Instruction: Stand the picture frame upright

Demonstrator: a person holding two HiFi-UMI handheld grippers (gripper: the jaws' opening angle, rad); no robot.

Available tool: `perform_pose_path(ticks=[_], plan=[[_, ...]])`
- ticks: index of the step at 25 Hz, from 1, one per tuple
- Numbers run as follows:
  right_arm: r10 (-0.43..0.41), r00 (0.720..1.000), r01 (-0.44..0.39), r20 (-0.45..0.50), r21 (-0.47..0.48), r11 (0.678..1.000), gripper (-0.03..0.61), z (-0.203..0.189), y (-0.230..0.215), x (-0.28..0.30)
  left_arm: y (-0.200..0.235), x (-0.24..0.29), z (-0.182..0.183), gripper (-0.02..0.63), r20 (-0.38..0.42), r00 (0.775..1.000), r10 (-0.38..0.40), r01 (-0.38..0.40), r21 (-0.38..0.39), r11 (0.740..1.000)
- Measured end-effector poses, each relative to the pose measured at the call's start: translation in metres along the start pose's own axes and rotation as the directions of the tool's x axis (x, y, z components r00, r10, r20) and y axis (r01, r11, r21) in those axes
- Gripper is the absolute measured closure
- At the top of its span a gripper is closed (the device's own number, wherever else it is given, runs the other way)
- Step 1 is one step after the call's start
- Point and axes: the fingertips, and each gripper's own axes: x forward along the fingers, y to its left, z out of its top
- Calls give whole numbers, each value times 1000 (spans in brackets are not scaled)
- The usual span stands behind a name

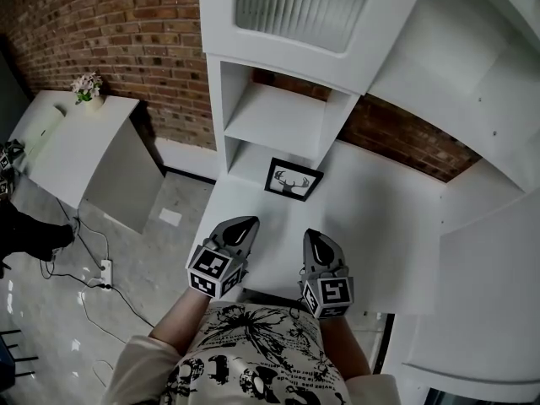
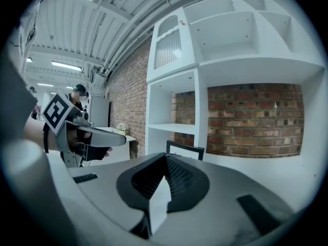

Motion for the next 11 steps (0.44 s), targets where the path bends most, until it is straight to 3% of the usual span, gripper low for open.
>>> perform_pose_path(ticks=[11], plan=[[16, 1000, -16, 2, -10, 1000, 578, 2, 8, 0, 2, -2, -13, 603, -54, 999, -7, 6, -10, 1000]])
